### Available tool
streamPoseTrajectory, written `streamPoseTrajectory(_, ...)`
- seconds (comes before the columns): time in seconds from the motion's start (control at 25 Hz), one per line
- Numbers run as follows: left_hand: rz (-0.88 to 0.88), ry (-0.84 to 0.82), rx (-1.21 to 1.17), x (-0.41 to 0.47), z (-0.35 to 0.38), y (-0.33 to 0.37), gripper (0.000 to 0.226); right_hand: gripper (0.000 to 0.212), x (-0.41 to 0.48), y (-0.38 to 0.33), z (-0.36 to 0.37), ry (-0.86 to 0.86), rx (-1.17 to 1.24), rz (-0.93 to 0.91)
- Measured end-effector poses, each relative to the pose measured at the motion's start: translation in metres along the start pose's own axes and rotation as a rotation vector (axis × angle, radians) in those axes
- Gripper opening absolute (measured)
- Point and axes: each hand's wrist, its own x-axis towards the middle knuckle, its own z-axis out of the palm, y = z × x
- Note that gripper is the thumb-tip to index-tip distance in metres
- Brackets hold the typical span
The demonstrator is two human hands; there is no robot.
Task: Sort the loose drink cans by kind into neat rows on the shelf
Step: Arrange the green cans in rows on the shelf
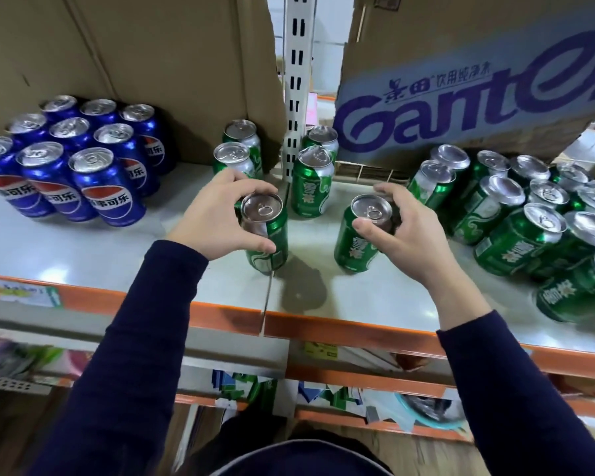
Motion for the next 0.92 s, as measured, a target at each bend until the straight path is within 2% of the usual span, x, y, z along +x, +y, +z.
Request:
streamPoseTrajectory(0.08, 0.011, -0.014, 0.031, -0.003, -0.011, -0.007, 0.076, 0.053, 0.007, -0.01, 0.003, -0.051, -0.06, -0.047)
streamPoseTrajectory(0.24, 0.017, -0.011, 0.068, -0.007, -0.028, -0.023, 0.078, 0.041, 0.023, -0.038, 0.005, -0.159, -0.148, -0.165)
streamPoseTrajectory(0.32, 0.02, -0.02, 0.055, -0.008, -0.031, -0.028, 0.076, 0.047, 0.034, -0.056, 0.008, -0.212, -0.182, -0.208)
streamPoseTrajectory(0.44, 0.025, -0.032, -0.004, -0.01, -0.036, -0.036, 0.073, 0.047, 0.061, -0.086, 0.012, -0.169, -0.151, -0.239)
streamPoseTrajectory(0.56, 0.063, -0.041, -0.018, -0.008, -0.04, -0.045, 0.074, 0.043, 0.097, -0.111, 0.019, -0.126, -0.192, -0.245)
streamPoseTrajectory(0.8, 0.109, -0.112, -0.108, -0.001, -0.038, -0.05, 0.072, 0.05, 0.155, -0.125, 0.057, -0.3, -0.518, -0.231)
streamPoseTrajectory(0.92, 0.137, -0.117, -0.097, -0.002, -0.038, -0.051, 0.069, 0.042, 0.165, -0.115, 0.074, -0.272, -0.595, -0.191)
